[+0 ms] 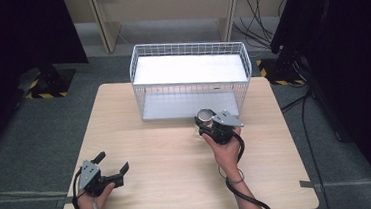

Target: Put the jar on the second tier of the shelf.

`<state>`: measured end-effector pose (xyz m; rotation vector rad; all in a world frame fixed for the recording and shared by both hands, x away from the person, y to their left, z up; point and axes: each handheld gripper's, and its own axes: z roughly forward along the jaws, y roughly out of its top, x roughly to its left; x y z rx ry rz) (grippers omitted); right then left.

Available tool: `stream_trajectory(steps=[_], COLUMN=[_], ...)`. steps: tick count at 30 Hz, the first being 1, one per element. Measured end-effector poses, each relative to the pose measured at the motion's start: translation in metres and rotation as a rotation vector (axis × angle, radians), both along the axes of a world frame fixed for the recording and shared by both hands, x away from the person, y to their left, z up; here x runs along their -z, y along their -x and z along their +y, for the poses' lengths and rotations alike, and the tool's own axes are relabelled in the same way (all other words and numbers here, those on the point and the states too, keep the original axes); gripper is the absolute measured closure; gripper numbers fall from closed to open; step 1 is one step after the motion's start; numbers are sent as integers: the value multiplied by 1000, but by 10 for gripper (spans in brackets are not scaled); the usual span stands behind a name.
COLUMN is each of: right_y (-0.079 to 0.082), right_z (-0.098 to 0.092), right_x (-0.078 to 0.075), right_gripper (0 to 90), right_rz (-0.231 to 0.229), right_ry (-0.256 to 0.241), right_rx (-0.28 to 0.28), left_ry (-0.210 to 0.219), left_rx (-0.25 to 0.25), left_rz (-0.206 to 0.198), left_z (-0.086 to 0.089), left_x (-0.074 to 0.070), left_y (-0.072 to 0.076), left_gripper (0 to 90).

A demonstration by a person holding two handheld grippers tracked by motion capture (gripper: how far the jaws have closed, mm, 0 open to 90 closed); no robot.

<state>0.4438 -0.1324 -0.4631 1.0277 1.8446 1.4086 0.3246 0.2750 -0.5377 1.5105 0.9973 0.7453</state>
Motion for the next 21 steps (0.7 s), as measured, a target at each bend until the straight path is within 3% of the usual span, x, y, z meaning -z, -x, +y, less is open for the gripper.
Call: stream_trajectory(steps=[21], right_y=[9], right_z=[-17], right_x=[-51], right_gripper=[403], right_rz=[-82], right_ry=[-36], right_rx=[19], left_ry=[0], left_rx=[-1], left_rz=[0], left_z=[0], left_x=[0], left_y=[0], left_gripper=[3])
